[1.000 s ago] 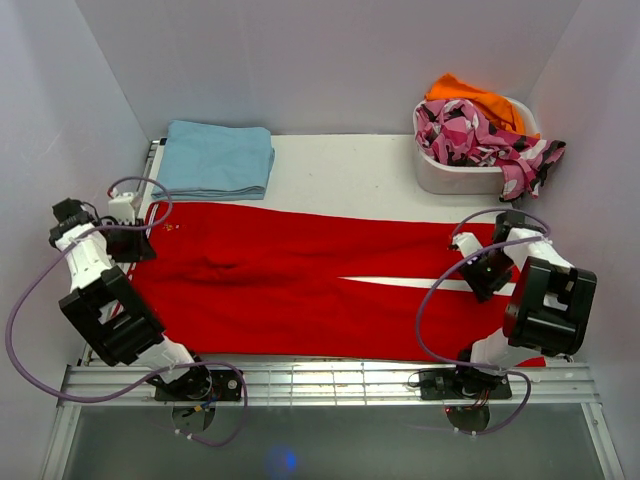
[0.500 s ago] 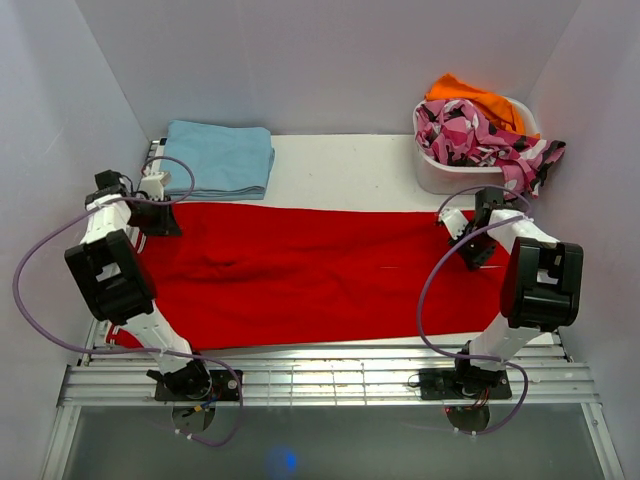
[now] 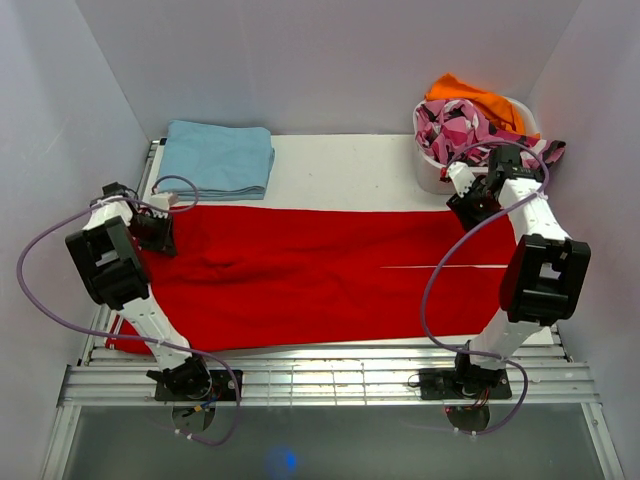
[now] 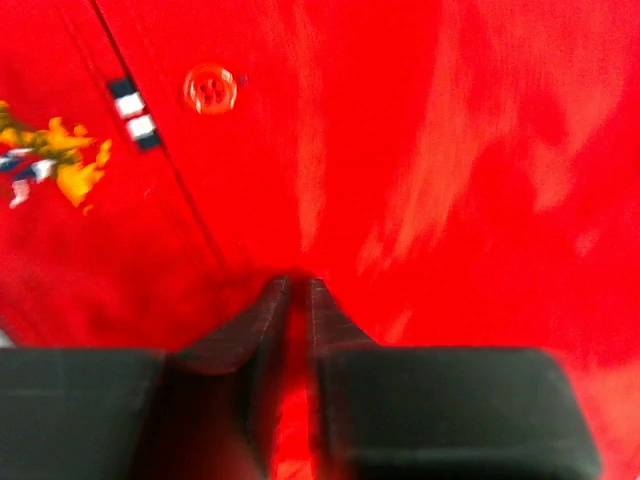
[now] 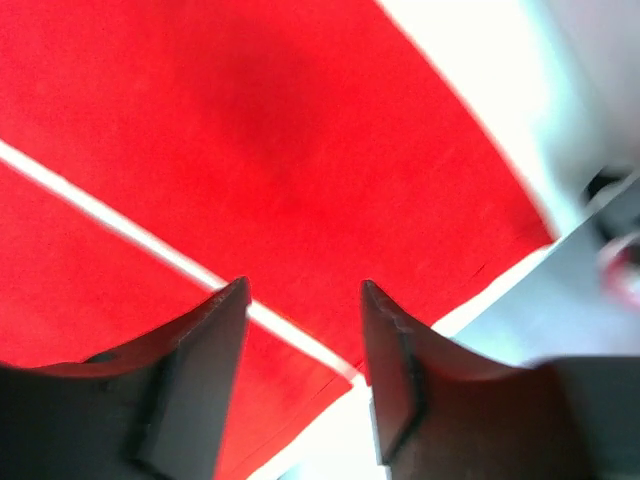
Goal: Fold and stack the trousers
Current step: Flatten the trousers out
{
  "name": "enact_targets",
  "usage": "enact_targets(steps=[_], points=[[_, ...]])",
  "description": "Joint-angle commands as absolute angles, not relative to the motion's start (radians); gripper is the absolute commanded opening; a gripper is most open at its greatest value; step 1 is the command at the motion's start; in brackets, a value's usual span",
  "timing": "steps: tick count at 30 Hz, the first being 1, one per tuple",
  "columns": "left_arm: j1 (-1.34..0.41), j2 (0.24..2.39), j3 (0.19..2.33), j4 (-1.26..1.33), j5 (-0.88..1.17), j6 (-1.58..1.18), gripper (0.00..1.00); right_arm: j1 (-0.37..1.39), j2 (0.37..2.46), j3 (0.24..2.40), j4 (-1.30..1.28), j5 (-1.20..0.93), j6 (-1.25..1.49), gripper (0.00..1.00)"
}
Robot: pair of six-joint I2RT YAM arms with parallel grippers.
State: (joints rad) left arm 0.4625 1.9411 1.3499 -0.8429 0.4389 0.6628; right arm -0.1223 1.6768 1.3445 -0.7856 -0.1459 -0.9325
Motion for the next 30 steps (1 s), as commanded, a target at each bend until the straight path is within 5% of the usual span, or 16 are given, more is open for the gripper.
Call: enact_targets(steps=[1,5,10,30], points=[[0.482,1.925,1.503,-1.028,0.433,0.866,0.33,-0.123,1.749,1.443,-0.876,-0.236,-1.012,0.58],[0.482,1.988,1.757,-1.129,0.506,0.911,0.51,-0.123,1.831,1.495,-0.838,-0.259,-1.04,0.58],[0.476,2.16,2.041,-1.161,0.572,0.972,0.53,-0.117,1.979,1.551,-0.844,-0.287,-1.031,0.47],[0.43,2.39,2.07,-1.098,0.658,1.429,0.59,-0.1,1.804,1.028,-0.744,-0.179,-1.364,0.36]])
